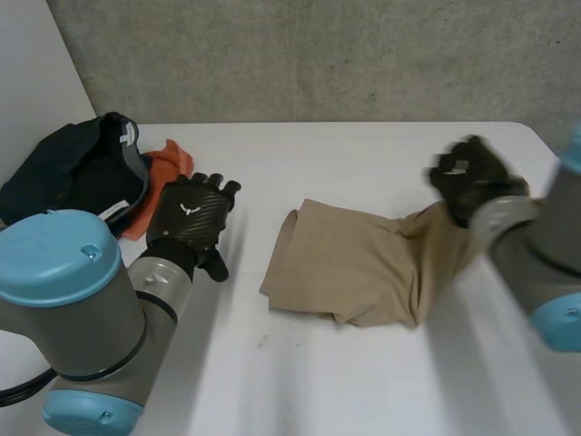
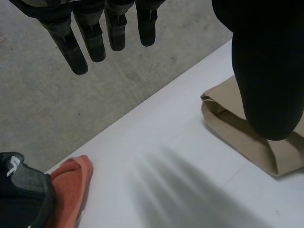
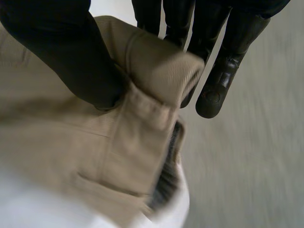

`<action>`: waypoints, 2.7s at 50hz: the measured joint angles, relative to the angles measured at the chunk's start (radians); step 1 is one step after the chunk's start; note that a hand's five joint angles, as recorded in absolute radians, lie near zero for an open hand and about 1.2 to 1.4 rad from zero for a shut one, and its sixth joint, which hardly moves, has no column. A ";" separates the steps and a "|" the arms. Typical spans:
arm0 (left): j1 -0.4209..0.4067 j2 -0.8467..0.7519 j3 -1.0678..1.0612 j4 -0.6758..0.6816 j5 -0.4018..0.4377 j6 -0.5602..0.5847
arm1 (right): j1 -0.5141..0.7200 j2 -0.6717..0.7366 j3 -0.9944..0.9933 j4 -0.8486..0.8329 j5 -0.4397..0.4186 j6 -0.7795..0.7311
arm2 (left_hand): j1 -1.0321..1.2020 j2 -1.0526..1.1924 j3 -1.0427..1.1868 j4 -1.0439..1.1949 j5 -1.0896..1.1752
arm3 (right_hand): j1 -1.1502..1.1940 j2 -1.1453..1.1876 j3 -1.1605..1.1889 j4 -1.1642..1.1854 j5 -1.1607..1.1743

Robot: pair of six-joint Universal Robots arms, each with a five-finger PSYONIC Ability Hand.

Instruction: Fold the laundry.

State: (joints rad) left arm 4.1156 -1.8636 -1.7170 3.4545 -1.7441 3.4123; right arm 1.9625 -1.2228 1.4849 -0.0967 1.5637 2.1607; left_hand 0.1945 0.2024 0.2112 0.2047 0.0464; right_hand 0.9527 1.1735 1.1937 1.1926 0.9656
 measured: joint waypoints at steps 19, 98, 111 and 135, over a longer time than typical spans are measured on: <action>0.077 -0.004 0.068 0.010 0.003 -0.003 | 0.319 0.208 -0.200 0.007 -0.225 0.285 | 0.000 0.000 0.000 0.000 0.000 | -0.749 -0.954 -0.978 -0.957 -0.896; 0.062 -0.025 0.499 -0.571 0.657 -0.125 | 0.011 0.065 0.326 -0.109 -0.090 1.024 | 0.000 0.009 -0.001 0.007 0.000 | -0.768 -0.954 -0.982 -0.957 -0.896; 0.062 -0.025 0.492 -0.569 0.648 -0.127 | 0.019 0.168 0.247 -0.158 -0.086 1.020 | 0.000 0.009 -0.001 0.007 0.000 | -0.679 -0.833 -0.848 -0.858 -0.808; 0.063 -0.028 0.474 -0.567 0.648 -0.129 | 0.013 0.340 -0.066 -0.157 -0.097 1.015 | 0.000 0.009 -0.001 0.007 0.000 | -0.019 -0.023 -0.087 -0.004 -0.117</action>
State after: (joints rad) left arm 4.1782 -1.8911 -1.2427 2.8870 -1.0958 3.2832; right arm 1.9758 -0.8828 1.4189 -0.2541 1.4671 3.1761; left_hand 0.1944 0.2112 0.2106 0.2118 0.0466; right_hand 0.9342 1.1508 1.1067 1.1882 0.8486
